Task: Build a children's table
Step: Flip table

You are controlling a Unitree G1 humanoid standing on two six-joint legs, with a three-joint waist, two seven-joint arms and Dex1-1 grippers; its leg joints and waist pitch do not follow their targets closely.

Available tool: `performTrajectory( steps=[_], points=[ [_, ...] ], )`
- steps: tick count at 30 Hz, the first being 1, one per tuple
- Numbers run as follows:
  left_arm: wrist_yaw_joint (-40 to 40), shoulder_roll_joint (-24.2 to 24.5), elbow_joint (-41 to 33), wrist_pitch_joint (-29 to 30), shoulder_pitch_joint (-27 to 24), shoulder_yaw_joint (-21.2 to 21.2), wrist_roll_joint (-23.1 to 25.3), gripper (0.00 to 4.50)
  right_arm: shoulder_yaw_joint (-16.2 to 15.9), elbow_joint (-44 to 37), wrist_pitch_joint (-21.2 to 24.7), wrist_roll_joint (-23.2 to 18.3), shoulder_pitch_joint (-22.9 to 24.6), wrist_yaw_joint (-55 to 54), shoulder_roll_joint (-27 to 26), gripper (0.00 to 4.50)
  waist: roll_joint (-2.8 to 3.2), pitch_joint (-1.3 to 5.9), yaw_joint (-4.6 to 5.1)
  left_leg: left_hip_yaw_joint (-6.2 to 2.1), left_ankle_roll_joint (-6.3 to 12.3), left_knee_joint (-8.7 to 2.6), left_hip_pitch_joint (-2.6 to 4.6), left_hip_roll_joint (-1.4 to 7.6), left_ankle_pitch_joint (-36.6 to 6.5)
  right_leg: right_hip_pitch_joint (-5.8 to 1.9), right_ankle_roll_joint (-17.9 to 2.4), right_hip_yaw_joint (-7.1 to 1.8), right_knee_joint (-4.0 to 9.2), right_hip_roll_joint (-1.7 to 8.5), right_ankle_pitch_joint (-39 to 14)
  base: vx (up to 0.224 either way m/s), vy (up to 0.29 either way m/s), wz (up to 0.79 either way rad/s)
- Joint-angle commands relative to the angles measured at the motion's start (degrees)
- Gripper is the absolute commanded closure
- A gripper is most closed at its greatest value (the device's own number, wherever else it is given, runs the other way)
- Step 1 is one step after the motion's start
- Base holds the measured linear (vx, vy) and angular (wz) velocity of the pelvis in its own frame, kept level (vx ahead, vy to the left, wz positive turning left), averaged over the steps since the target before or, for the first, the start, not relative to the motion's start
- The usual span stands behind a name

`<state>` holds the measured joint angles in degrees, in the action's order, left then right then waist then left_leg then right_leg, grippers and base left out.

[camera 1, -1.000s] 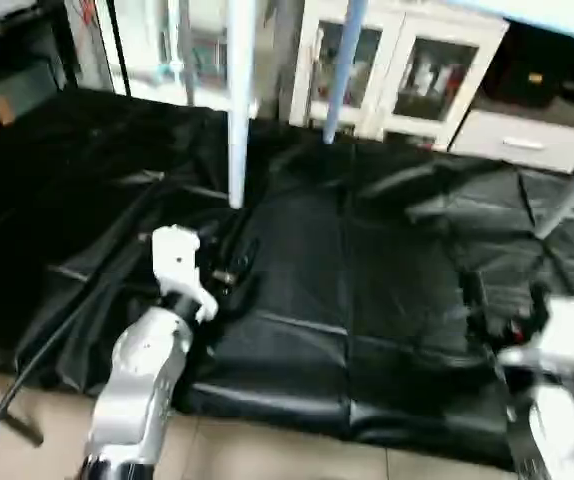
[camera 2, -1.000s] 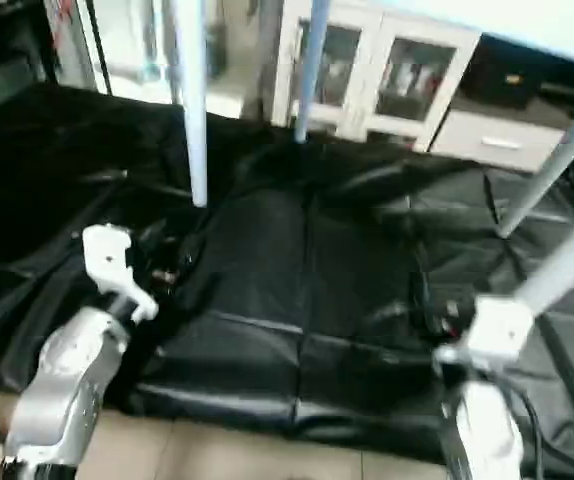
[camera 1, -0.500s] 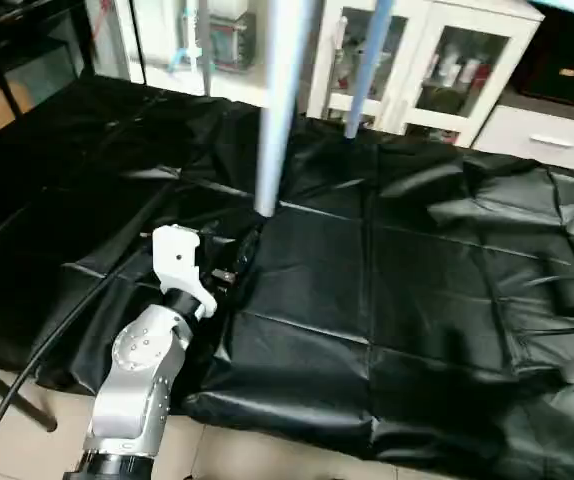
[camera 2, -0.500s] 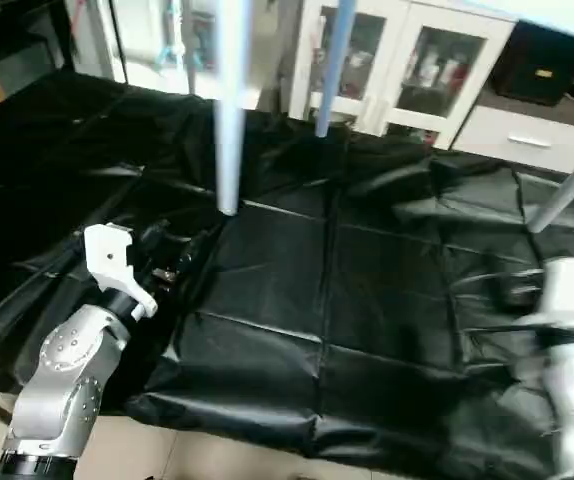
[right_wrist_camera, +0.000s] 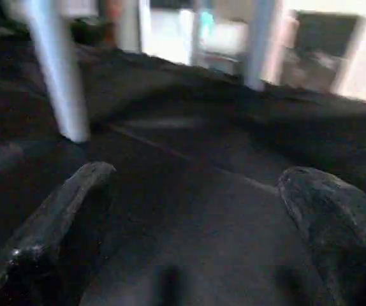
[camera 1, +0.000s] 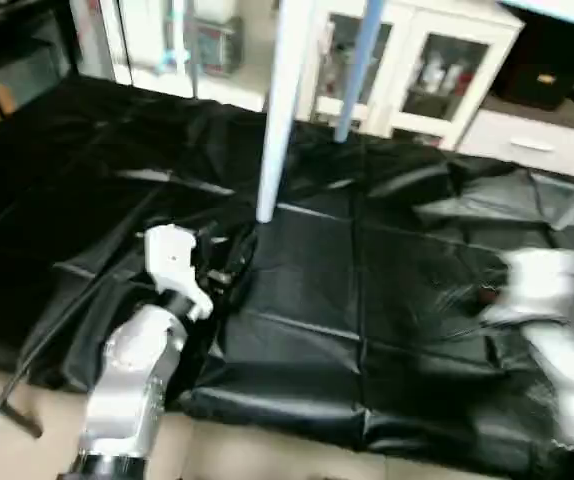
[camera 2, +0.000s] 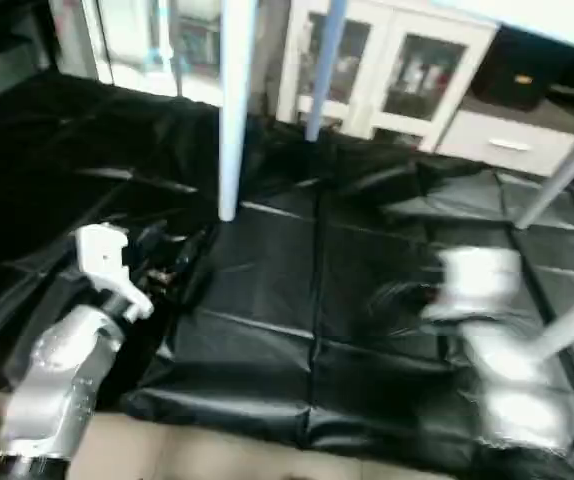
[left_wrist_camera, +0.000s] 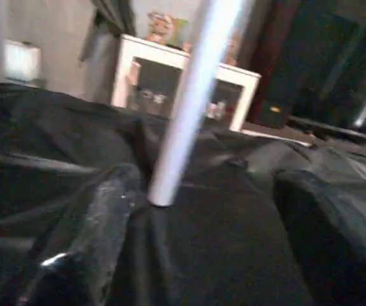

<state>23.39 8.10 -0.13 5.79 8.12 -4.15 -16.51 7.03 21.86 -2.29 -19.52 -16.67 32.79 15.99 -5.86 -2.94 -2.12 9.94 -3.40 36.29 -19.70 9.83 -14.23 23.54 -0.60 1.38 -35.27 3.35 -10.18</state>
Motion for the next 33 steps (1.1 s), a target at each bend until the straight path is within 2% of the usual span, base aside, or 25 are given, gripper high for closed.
performTrajectory(
  steps=[1, 3, 4, 5, 7, 8, 9, 11, 13, 14, 16, 17, 18, 19, 20, 21, 22, 23, 24, 27, 28, 29, 30, 31, 33],
  points=[
    [0.29, -0.09, -0.38, -0.09, 0.21, 0.38, -0.63, 0.40, -0.15, 1.53, -1.49, 0.79, -1.97, 0.00, -0.37, 0.00, 0.30, 3.34, -0.16, -0.76, 5.29, -4.79, 0.20, 3.18, -2.65, -2.31, -13.52, -1.88, 3.05, 4.07, -5.84, 0.000, 0.000, 0.00],
    [0.90, 2.07, -2.38, 1.00, -0.37, -0.81, -0.83, 0.02, -1.43, 12.39, -3.24, 2.41, -12.76, 1.61, -4.48, 0.00, -0.04, 3.57, -0.02, -0.72, 5.49, -4.75, 0.07, 3.04, -2.35, -2.37, -14.45, -1.78, 2.84, 4.19, -6.13, 0.000, 0.000, 0.00],
    [0.90, 2.07, -2.38, 1.00, -0.37, -0.81, -0.83, 0.01, -1.43, 12.39, -3.24, 2.41, -12.76, 1.61, -4.48, 0.00, -0.04, 3.57, -0.02, -0.72, 5.49, -4.75, 0.07, 3.04, -2.35, -2.37, -14.45, -1.78, 2.84, 4.19, -6.13, 0.000, 0.000, 0.00],
    [1.04, 2.82, -3.23, 1.30, -0.76, -1.44, -1.06, 0.01, -1.67, 16.07, -4.02, 3.04, -15.69, 1.54, -5.08, 0.00, 0.27, 3.65, -0.06, -0.66, 5.41, -4.68, 0.19, 3.14, -1.27, -2.26, -14.94, -1.73, 2.63, 4.19, -4.47, 0.000, 0.000, 0.00],
    [1.24, 4.95, -6.20, 2.84, -2.15, -3.66, -2.32, 0.01, -1.59, 24.62, -5.64, 3.99, -22.75, 0.84, -6.20, 0.00, -0.31, 3.63, -0.06, -0.54, 5.53, -4.59, 0.19, 3.21, -0.38, -1.98, -16.52, -1.48, 1.90, 4.30, -2.89, 0.000, 0.000, 0.00],
    [1.30, 6.28, -8.25, 3.94, -3.19, -4.98, -2.96, 0.01, -1.69, 28.67, -6.63, 4.80, -26.19, -0.29, -6.53, 0.00, -0.25, 3.67, -0.23, -0.53, 5.65, -4.69, 0.04, 2.97, -0.27, -2.25, -16.22, -1.40, 2.17, 4.10, -2.99, 0.000, 0.000, 0.00],
    [1.52, 8.71, -12.54, 6.52, -5.35, -7.54, -4.34, 0.01, -1.24, 34.79, -7.33, 5.15, -31.65, -1.76, -7.33, 0.00, -0.95, 2.29, -0.25, -0.32, 5.23, -4.99, -0.19, 2.97, -1.46, -1.65, -16.31, -1.38, 2.35, 4.06, -3.68, 0.000, 0.000, 0.00],
    [1.71, 10.04, -15.45, 8.39, -6.79, -8.91, -5.35, 0.01, -0.96, 37.03, -7.44, 5.24, -33.99, -2.51, -7.78, 0.00, -0.40, 2.41, -0.34, -0.41, 4.55, -4.99, -0.01, 3.02, -2.88, -1.75, -15.96, -1.49, 2.07, 4.10, -4.32, 0.000, 0.000, 0.00],
    [1.90, 11.52, -18.55, 10.32, -8.46, -10.23, -6.36, 0.01, -0.74, 39.42, -8.03, 5.61, -36.16, -3.58, -8.13, 0.00, -0.87, 0.54, -0.96, -0.22, 3.73, -5.50, 0.24, 3.21, -4.57, -0.82, -14.58, -1.36, 2.38, 3.71, -4.46, 0.000, 0.000, 0.00],
    [1.83, 12.20, -20.05, 11.24, -9.30, -10.95, -6.92, 0.01, -0.57, 40.65, -8.43, 5.90, -37.19, -4.17, -8.24, 0.00, -0.78, 0.61, -1.06, -0.21, 3.38, -5.50, 0.22, 3.25, -5.10, -0.90, -14.47, -1.39, 2.18, 3.66, -4.86, 0.000, 0.000, 0.00],
    [2.05, 13.77, -23.18, 13.28, -11.10, -12.58, -8.39, 0.01, 0.18, 43.20, -8.83, 6.06, -39.45, -5.75, -8.49, 0.00, -1.29, -0.71, -1.72, -0.33, 2.16, -5.92, 0.17, 3.23, -6.64, -0.60, -13.36, -1.41, 2.44, 3.70, -6.80, 0.000, 0.000, 0.00],
    [1.91, 15.81, -27.69, 16.37, -13.54, -14.93, -11.16, 0.01, 1.15, 46.66, -9.40, 5.94, -42.44, -6.82, -8.75, 0.00, -1.08, -1.68, -2.10, -0.45, 1.37, -6.11, 0.22, 3.10, -7.54, -0.14, -12.86, -1.40, 2.43, 3.59, -7.03, 0.000, 0.000, 0.00],
    [1.86, 16.60, -29.31, 17.59, -14.42, -15.69, -12.35, 0.01, 1.17, 47.97, -9.83, 6.19, -43.38, -6.85, -8.78, 0.00, -0.92, -1.56, -2.20, -0.60, 1.00, -6.05, -0.15, 3.16, -5.95, -0.57, -13.40, -1.44, 1.69, 3.70, -4.89, 0.000, 0.000, 0.00],
    [1.58, 17.98, -32.56, 20.25, -16.10, -17.26, -14.64, 0.01, 1.03, 50.13, -10.45, 6.93, -45.04, -7.48, -8.82, 0.00, -1.56, -3.10, -2.44, -0.33, 1.20, -5.91, -0.31, 2.98, -5.20, 0.09, -12.97, -1.42, 1.94, 3.44, -3.51, 0.000, 0.000, 0.00],
    [1.58, 17.98, -32.56, 20.25, -16.10, -17.26, -14.64, 0.01, 1.03, 50.13, -10.45, 6.93, -45.04, -7.48, -8.82, 0.00, -1.35, -3.33, -2.42, -0.46, 0.84, -6.06, -0.51, 3.04, -5.71, -0.09, -13.30, -1.47, 1.69, 3.51, -4.12, 0.000, 0.000, 0.00],
    [1.41, 18.66, -34.35, 21.73, -17.02, -18.16, -15.88, 0.01, 0.90, 51.10, -10.72, 7.39, -45.82, -7.96, -8.81, 0.00, -1.26, -3.69, -2.85, -0.32, 0.74, -5.91, -0.11, 2.99, -5.43, 0.08, -13.02, -1.49, 1.93, 3.55, -4.21, 0.000, 0.000, 0.00],
    [1.39, 19.41, -36.57, 23.16, -18.14, -19.33, -17.63, 0.01, 0.99, 51.84, -10.78, 7.69, -46.70, -9.16, -8.73, 0.00, -1.42, -5.18, -3.12, -0.36, 0.39, -6.02, -0.47, 2.98, -4.46, 0.39, -13.11, -1.56, 1.83, 3.58, -3.34, 0.000, 0.000, 0.00],
    [1.02, 19.90, -38.34, 24.51, -19.07, -20.45, -18.90, 0.01, 1.06, 52.33, -10.82, 7.92, -47.37, -10.09, -8.65, 0.00, -1.63, -5.51, -3.18, -0.49, 0.31, -6.24, -0.77, 2.93, -4.98, 0.11, -12.92, -1.56, 1.95, 3.60, -4.27, 0.000, 0.000, 0.00],
    [0.95, 20.08, -38.83, 24.87, -19.36, -20.79, -19.22, 0.01, 1.11, 52.48, -10.82, 7.97, -47.59, -10.32, -8.63, 0.00, -1.51, -5.70, -3.34, -0.53, -0.48, -6.21, -0.44, 2.98, -5.90, 0.08, -12.50, -1.67, 1.99, 3.91, -5.67, 0.000, 0.000, 0.00],
    [0.50, 21.89, -42.79, 27.65, -22.04, -23.96, -22.72, 0.01, 2.28, 53.86, -10.59, 7.87, -49.44, -10.04, -8.73, 0.00, -1.74, -6.68, -3.50, -0.42, 0.22, -5.79, -0.59, 2.76, -0.28, 0.00, -12.96, -1.67, 1.48, 3.76, -0.26, 0.000, 0.000, 0.00],
    [0.21, 22.73, -44.21, 28.44, -23.20, -25.95, -23.97, 0.01, 2.25, 54.32, -10.43, 8.31, -50.30, -9.35, -8.78, 0.00, -1.98, -7.57, -3.79, -0.41, 0.78, -5.66, -0.80, 2.63, 1.83, 0.13, -13.17, -1.67, 1.38, 3.69, 2.11, 0.000, 0.000, 0.00],
    [-0.14, 23.45, -45.30, 29.40, -24.07, -27.60, -25.08, 0.01, 2.33, 54.75, -10.45, 8.71, -50.97, -9.03, -8.82, 0.00, -1.81, -7.54, -3.78, -0.53, 1.17, -5.47, -0.94, 2.53, 3.71, -0.24, -14.05, -1.73, 0.95, 3.79, 4.29, 0.000, 0.000, 0.00],
    [-0.40, 24.01, -46.20, 30.18, -24.80, -28.99, -26.05, 0.01, 2.40, 55.07, -10.48, 9.00, -51.48, -8.81, -8.85, 0.00, -2.05, -7.69, -3.85, -0.54, 1.66, -5.32, -1.01, 2.43, 5.26, -0.34, -14.27, -1.72, 0.88, 3.74, 5.91, 0.000, 0.000, 0.00],
    [-0.54, 24.33, -46.81, 30.68, -25.29, -29.91, -26.77, 0.01, 2.46, 55.23, -10.52, 9.15, -51.76, -8.71, -8.86, 0.00, -2.41, -7.73, -3.77, -0.52, 2.68, -4.86, -1.37, 2.17, 9.97, -0.60, -15.05, -1.86, 0.35, 3.53, 11.49, 0.000, 0.000, 0.00],
    [-0.75, 25.15, -48.53, 32.05, -26.81, -33.05, -30.32, 0.01, 3.71, 55.72, -10.15, 8.54, -53.27, -9.36, -8.86, 0.00, -2.13, -8.50, -3.78, -0.44, 3.49, -4.81, -1.46, 2.23, 11.31, -0.37, -16.15, -1.81, 0.23, 3.39, 14.14, 0.000, 0.000, 0.00]
  ],
)
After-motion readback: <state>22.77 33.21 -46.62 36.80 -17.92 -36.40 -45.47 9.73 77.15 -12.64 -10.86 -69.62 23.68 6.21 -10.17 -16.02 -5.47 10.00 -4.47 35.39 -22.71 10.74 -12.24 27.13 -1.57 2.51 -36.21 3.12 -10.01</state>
